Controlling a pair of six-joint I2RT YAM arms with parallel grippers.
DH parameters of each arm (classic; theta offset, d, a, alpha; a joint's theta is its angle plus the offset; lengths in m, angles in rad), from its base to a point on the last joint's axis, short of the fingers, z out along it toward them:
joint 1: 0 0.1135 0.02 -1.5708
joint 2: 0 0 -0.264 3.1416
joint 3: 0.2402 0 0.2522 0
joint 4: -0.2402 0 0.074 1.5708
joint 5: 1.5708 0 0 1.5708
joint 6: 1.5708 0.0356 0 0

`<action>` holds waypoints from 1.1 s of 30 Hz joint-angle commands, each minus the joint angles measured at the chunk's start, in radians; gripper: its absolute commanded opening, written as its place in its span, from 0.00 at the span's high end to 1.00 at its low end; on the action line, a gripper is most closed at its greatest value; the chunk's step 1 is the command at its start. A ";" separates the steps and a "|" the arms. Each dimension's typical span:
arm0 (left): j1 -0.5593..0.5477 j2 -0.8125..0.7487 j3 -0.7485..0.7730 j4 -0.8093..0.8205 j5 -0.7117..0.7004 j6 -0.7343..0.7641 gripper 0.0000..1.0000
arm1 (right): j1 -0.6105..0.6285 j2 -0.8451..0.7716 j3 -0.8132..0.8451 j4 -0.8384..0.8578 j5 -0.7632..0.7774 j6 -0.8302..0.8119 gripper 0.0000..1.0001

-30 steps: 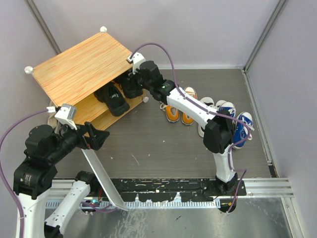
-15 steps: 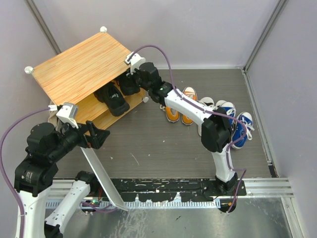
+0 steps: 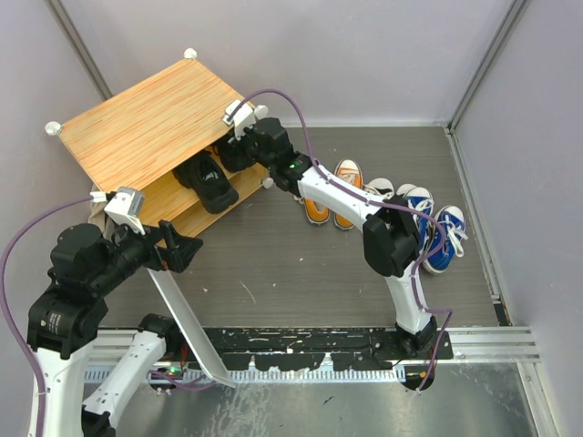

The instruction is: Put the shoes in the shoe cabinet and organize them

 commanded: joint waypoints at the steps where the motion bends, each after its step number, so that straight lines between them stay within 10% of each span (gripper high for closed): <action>1: 0.001 0.026 -0.019 -0.018 -0.003 -0.005 0.02 | -0.006 -0.010 0.044 0.221 0.054 -0.065 0.95; 15: 0.002 0.028 -0.017 -0.021 0.000 0.002 0.02 | 0.002 -0.156 -0.151 0.244 -0.004 0.049 0.39; 33: 0.001 0.036 0.007 -0.039 -0.020 0.019 0.02 | 0.021 -0.467 -0.466 0.164 -0.235 0.270 0.14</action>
